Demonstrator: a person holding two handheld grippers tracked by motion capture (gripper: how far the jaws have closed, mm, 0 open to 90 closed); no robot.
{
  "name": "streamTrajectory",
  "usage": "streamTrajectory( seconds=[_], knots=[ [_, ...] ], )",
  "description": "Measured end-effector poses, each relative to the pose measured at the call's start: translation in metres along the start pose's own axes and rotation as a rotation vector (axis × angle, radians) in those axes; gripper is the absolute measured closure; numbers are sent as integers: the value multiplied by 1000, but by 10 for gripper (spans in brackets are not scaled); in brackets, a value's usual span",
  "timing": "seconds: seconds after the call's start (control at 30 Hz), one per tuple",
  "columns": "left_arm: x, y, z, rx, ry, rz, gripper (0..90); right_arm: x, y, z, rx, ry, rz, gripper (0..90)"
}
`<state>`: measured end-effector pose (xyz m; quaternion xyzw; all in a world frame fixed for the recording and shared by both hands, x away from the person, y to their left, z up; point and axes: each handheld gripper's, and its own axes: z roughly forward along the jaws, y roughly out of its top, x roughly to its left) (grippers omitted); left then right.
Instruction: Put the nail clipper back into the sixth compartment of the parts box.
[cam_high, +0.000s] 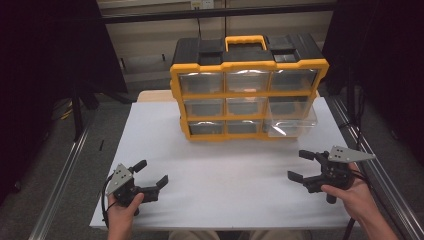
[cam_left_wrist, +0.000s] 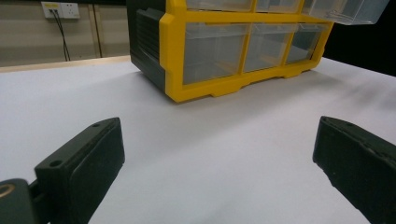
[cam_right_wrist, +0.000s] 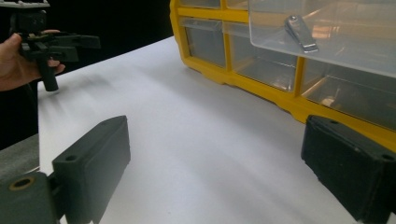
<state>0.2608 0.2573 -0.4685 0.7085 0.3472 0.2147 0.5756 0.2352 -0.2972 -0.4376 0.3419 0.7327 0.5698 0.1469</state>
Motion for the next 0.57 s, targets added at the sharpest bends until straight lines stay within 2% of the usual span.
streamTrajectory(
  seconds=[0.1,0.17,0.3,0.37,0.43,0.53,0.57],
  knots=[
    [0,0,0,4,-3,6,22,1,-3,1,2,-11,-7,77],
    [-1,0,1,-9,0,-11,22,1,-5,2,-2,-16,-9,77],
    [1,1,0,1,1,8,22,1,-11,1,-13,-34,-2,76],
    [0,0,0,1,0,3,22,1,-14,1,-11,-33,6,75],
    [0,1,1,-3,2,-1,22,2,-16,1,-2,-47,-8,72],
    [0,1,2,1,10,11,22,2,-17,1,-14,-49,-7,70],
    [-1,1,2,0,5,3,22,2,-17,1,-16,-52,-5,70]
  ],
)
